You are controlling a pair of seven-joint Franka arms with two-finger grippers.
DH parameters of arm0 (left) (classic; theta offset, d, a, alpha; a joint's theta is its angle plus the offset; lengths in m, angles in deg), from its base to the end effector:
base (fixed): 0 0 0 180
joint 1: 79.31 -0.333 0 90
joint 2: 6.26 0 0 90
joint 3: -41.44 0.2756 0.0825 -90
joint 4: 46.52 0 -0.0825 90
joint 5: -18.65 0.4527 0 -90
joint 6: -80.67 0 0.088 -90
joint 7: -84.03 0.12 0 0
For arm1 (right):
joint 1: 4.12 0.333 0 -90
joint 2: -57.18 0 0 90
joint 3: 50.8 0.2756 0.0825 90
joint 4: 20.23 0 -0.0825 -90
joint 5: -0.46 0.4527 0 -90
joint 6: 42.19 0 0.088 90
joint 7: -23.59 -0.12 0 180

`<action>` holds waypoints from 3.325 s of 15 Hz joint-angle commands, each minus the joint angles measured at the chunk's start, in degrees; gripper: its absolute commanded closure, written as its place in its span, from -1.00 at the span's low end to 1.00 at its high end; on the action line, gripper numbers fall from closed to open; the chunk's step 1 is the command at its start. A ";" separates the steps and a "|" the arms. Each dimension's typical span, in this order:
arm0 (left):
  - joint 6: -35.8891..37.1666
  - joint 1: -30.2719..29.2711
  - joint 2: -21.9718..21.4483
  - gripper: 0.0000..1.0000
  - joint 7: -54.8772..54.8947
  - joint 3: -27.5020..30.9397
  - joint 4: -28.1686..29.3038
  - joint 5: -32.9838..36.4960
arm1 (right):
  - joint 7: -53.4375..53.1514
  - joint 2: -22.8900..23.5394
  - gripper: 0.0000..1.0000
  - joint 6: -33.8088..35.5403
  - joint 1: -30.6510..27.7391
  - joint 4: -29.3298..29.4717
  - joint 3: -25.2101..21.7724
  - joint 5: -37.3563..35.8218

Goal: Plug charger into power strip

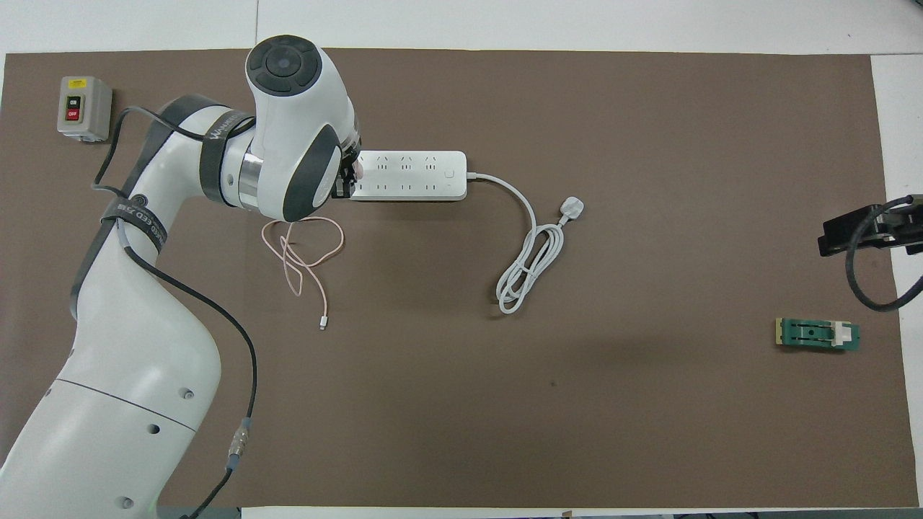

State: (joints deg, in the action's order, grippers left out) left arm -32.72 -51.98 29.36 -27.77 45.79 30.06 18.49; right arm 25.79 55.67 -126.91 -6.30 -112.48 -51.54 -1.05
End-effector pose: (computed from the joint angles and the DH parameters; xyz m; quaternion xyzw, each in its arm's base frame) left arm 0.7037 -0.3087 0.2973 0.7189 0.6947 0.0234 0.0024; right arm 0.6029 -0.0342 0.5588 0.9985 -0.0068 -0.0530 0.0106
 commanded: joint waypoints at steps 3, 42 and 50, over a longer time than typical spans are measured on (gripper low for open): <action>0.54 0.36 -0.03 1.00 0.18 0.13 -0.73 1.21 | 1.41 -0.94 -1.00 0.09 -1.24 -0.82 0.74 -0.34; -3.68 1.06 -2.05 1.00 1.85 -0.13 8.58 1.13 | 1.41 -1.03 -1.00 0.44 -0.54 -0.91 0.83 -0.34; -7.02 0.97 -1.26 1.00 2.38 -0.13 9.28 0.95 | 1.50 -1.03 -1.00 0.44 -0.63 -0.91 1.01 -0.25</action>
State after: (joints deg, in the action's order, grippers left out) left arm -36.87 -51.24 28.53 -26.08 45.50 36.24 19.02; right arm 25.80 55.67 -126.90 -6.51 -112.48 -50.78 -1.05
